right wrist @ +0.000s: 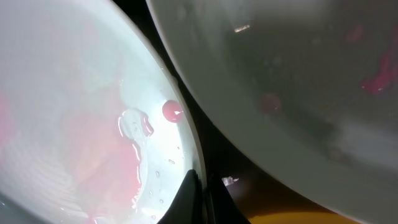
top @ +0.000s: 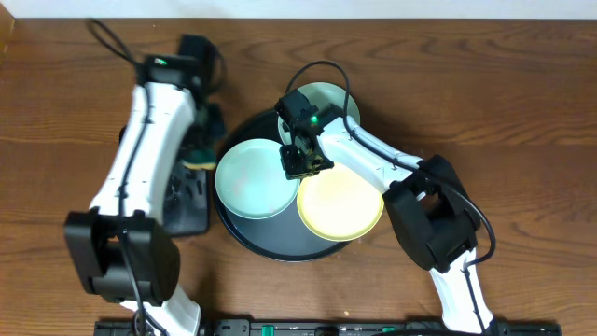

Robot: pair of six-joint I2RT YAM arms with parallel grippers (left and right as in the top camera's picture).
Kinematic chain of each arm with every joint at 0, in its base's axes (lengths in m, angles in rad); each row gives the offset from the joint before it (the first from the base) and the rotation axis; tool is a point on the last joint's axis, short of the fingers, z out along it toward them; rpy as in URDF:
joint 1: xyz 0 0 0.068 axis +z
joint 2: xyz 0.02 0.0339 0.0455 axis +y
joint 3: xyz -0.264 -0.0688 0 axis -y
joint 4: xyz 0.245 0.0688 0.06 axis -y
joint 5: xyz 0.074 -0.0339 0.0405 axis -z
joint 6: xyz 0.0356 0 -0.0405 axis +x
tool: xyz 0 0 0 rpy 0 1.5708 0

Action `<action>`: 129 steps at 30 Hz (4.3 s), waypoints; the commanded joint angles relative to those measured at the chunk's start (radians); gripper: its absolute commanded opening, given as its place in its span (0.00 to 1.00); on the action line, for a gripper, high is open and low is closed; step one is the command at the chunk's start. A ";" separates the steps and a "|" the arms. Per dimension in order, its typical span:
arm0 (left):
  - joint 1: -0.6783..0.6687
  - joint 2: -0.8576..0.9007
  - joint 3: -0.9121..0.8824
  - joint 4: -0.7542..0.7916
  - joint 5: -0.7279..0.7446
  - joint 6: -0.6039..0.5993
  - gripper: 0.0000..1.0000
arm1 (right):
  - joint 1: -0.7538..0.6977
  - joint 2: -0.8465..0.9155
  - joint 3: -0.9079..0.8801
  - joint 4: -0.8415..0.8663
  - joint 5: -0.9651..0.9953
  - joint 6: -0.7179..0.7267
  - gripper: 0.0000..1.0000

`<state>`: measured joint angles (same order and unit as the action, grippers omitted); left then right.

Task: Clean dirty plates on tray and stack at the side
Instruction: 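Withdraw the left gripper with the sponge toward the dish tray, then lift the green plate with the right gripper and set it right of the tray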

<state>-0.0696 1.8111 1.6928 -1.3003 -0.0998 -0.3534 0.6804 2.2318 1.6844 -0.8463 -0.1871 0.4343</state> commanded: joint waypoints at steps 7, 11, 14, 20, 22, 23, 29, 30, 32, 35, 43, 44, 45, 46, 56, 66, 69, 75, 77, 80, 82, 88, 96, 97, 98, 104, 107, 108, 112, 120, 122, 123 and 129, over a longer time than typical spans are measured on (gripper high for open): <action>0.187 -0.014 0.066 -0.027 -0.020 0.094 0.08 | 0.006 0.032 0.003 -0.010 -0.053 -0.107 0.01; 0.225 -0.014 0.066 -0.023 -0.017 0.094 0.07 | 0.006 -0.031 0.010 -0.010 -0.040 -0.159 0.01; 0.232 -0.014 0.066 -0.019 -0.018 0.095 0.08 | 0.006 -0.100 0.010 -0.010 0.035 -0.159 0.01; 0.231 -0.014 0.066 -0.013 -0.018 0.095 0.07 | 0.034 -0.232 0.010 -0.033 0.307 -0.159 0.01; 0.231 -0.014 0.065 -0.008 -0.018 0.095 0.08 | 0.053 -0.264 0.010 -0.040 0.405 -0.159 0.01; 0.231 -0.014 0.065 -0.006 -0.018 0.095 0.07 | 0.061 -0.277 0.010 -0.044 0.451 -0.159 0.01; 0.231 -0.014 0.065 0.001 -0.018 0.095 0.08 | 0.133 -0.340 0.010 -0.063 0.691 -0.183 0.01; 0.231 -0.014 0.065 0.003 -0.018 0.095 0.07 | 0.154 -0.350 0.010 -0.063 0.742 -0.186 0.01; 0.231 -0.014 0.063 0.007 -0.018 0.095 0.08 | 0.192 -0.364 0.010 -0.064 0.840 -0.186 0.01; 0.231 -0.014 0.061 0.008 -0.018 0.095 0.07 | 0.256 -0.377 0.010 -0.064 1.017 -0.189 0.01; 0.231 -0.014 0.059 0.010 -0.018 0.095 0.07 | 0.405 -0.382 0.010 -0.064 1.357 -0.190 0.01; 0.231 -0.014 0.059 0.011 -0.018 0.095 0.07 | 0.417 -0.382 0.010 -0.064 1.385 -0.190 0.01; 0.231 -0.014 0.059 0.011 -0.018 0.095 0.07 | 0.432 -0.382 0.010 -0.064 1.421 -0.189 0.01; 0.231 -0.014 0.059 0.011 -0.018 0.095 0.08 | 0.444 -0.382 0.010 -0.064 1.448 -0.189 0.01; 0.231 -0.014 0.059 0.010 -0.018 0.095 0.08 | 0.518 -0.392 0.010 -0.062 1.627 -0.206 0.01; 0.231 -0.014 0.059 0.006 -0.018 0.095 0.07 | 0.517 -0.448 0.010 -0.062 1.584 -0.204 0.01; 0.231 -0.014 0.059 0.006 -0.018 0.095 0.07 | 0.511 -0.454 0.010 -0.062 1.516 -0.204 0.01; 0.231 -0.014 0.059 0.006 -0.018 0.095 0.07 | 0.464 -0.454 0.010 -0.071 1.324 -0.203 0.01; 0.231 -0.014 0.059 0.006 -0.018 0.095 0.08 | 0.418 -0.453 0.006 -0.082 1.144 -0.203 0.01; 0.231 -0.014 0.059 0.004 -0.018 0.095 0.08 | 0.315 -0.452 -0.002 -0.090 0.820 -0.203 0.01; 0.231 -0.014 0.059 0.003 -0.018 0.095 0.08 | 0.247 -0.452 -0.008 -0.090 0.651 -0.203 0.01; 0.231 -0.014 0.059 0.003 -0.018 0.095 0.07 | 0.015 -0.452 -0.008 -0.089 0.186 -0.205 0.01; 0.231 -0.014 0.059 -0.003 -0.017 0.094 0.07 | -0.275 -0.462 -0.008 -0.116 -0.204 -0.234 0.01; 0.231 -0.014 0.059 -0.005 -0.017 0.094 0.08 | -0.313 -0.470 -0.007 -0.132 -0.205 -0.234 0.01; 0.231 -0.014 0.059 -0.005 -0.018 0.094 0.07 | -0.338 -0.475 -0.007 -0.141 -0.204 -0.235 0.01; 0.231 -0.014 0.059 -0.005 -0.017 0.094 0.07 | -0.579 -0.548 -0.007 -0.254 -0.107 -0.238 0.01; 0.231 -0.014 0.059 -0.005 -0.017 0.094 0.07 | -0.675 -0.572 -0.007 -0.313 0.023 -0.240 0.01; 0.231 -0.014 0.059 -0.005 -0.018 0.094 0.07 | -0.701 -0.572 -0.008 -0.329 0.062 -0.243 0.01; 0.231 -0.014 0.059 -0.005 -0.017 0.094 0.07 | -0.809 -0.570 -0.063 -0.336 0.131 -0.297 0.01; 0.231 -0.014 0.059 -0.004 -0.017 0.095 0.08 | -0.850 -0.569 -0.333 -0.115 0.122 -0.425 0.01; 0.231 -0.014 0.059 -0.005 -0.017 0.095 0.07 | -0.850 -0.569 -0.409 -0.037 0.098 -0.424 0.01; 0.231 -0.014 0.059 -0.005 -0.017 0.095 0.07 | -0.850 -0.569 -0.436 -0.008 0.090 -0.424 0.01; 0.231 -0.014 0.059 -0.004 -0.017 0.095 0.08 | -0.850 -0.569 -0.610 0.192 0.084 -0.420 0.01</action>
<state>0.1608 1.8084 1.7401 -1.3010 -0.1108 -0.2790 -0.1635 1.6630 1.1458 -0.7147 -0.0837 0.0322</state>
